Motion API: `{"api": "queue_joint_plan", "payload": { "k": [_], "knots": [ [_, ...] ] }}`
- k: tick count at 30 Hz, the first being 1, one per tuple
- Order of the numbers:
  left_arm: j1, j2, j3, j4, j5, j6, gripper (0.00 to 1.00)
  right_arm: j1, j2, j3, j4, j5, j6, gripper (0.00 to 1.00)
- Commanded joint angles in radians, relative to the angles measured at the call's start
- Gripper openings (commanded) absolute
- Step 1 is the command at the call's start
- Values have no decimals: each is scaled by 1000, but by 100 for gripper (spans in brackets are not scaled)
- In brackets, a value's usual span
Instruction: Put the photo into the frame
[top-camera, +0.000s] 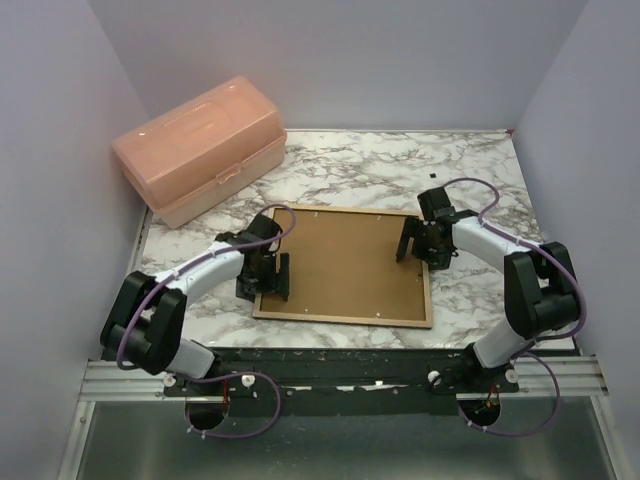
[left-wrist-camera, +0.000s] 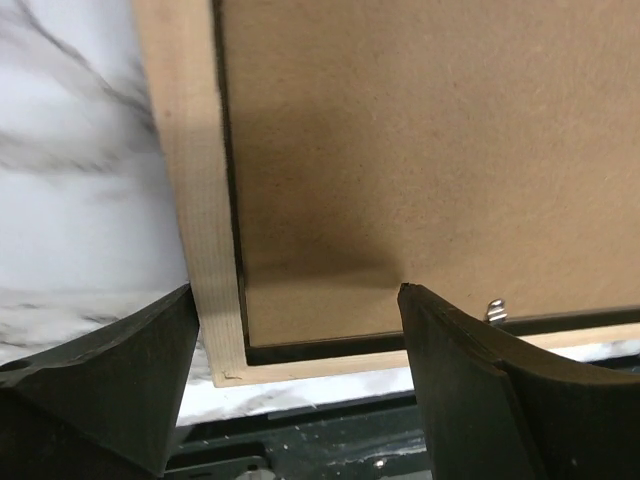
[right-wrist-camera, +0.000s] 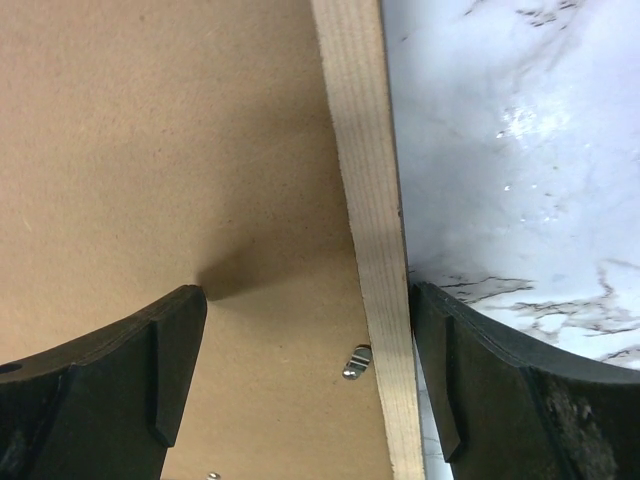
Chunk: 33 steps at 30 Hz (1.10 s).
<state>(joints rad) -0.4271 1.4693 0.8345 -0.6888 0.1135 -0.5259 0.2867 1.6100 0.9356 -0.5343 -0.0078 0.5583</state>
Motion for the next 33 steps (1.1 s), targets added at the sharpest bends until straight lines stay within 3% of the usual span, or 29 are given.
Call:
{"api": "queue_joint_plan", "payload": {
  "k": [1, 5, 11, 24, 33],
  "knots": [
    [-133, -95, -122, 117, 126, -200, 79, 25, 16, 15, 6, -98, 31, 89],
    [-137, -156, -176, 123, 48, -255, 82, 24, 3, 0, -11, -53, 42, 90],
    [-122, -190, -129, 64, -40, -245, 85, 25, -67, -11, -91, 58, 60, 91],
    [-15, -195, -111, 71, -19, -181, 85, 24, -173, -168, -132, 77, 126, 82],
    [-12, -193, -113, 78, -16, -169, 85, 24, -136, -125, -112, 186, 137, 71]
  ]
}}
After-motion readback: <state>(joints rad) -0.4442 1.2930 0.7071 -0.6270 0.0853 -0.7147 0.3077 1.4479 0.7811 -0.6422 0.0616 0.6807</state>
